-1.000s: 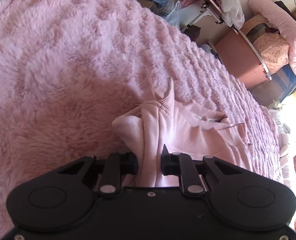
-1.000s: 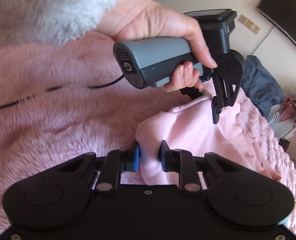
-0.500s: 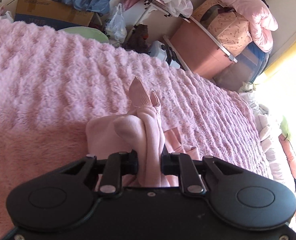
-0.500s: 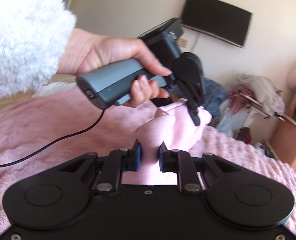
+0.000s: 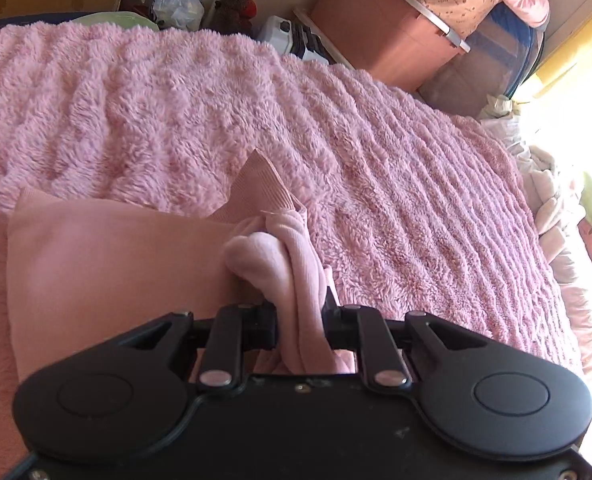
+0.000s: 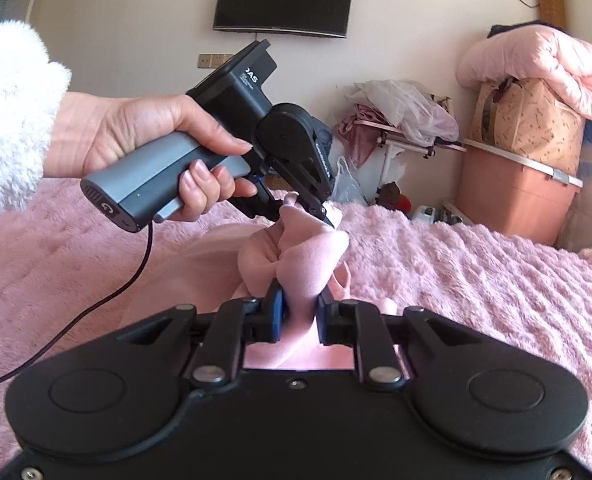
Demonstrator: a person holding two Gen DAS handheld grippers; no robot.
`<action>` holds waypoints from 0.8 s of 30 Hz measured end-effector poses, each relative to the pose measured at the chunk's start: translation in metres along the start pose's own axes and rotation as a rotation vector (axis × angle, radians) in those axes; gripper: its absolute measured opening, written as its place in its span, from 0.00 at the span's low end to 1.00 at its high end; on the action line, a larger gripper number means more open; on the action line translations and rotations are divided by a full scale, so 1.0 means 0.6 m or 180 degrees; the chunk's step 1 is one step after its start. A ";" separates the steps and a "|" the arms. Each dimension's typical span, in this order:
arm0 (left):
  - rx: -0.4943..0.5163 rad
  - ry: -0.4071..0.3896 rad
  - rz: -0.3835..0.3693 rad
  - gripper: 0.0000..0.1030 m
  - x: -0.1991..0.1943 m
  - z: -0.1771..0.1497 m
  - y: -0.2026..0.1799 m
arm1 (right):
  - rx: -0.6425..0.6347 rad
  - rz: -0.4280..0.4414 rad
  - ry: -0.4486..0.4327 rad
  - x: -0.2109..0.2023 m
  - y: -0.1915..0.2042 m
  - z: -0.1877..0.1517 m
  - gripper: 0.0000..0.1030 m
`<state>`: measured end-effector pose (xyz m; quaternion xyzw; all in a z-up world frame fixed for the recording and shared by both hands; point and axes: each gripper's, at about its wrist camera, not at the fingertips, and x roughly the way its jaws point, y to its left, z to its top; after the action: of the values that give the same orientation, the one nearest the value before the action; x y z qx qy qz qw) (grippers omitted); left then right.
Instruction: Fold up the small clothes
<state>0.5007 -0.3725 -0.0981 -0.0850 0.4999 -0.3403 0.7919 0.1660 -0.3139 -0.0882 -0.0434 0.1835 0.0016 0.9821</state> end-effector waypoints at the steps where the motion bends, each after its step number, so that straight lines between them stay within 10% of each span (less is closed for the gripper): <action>1: 0.0020 0.0023 0.0034 0.16 0.016 -0.004 -0.007 | 0.0079 0.0003 0.0030 0.005 -0.012 -0.009 0.16; 15: 0.0377 0.0167 0.0424 0.30 0.138 -0.048 -0.045 | 0.0590 -0.0062 0.0282 0.041 -0.085 -0.103 0.17; 24: 0.0904 -0.0194 0.0422 0.47 0.038 -0.042 -0.104 | 0.0429 -0.0246 0.0251 0.002 -0.085 -0.088 0.39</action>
<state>0.4568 -0.4284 -0.0974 0.0507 0.4270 -0.3519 0.8314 0.1490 -0.3693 -0.1332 0.0157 0.2200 -0.0504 0.9741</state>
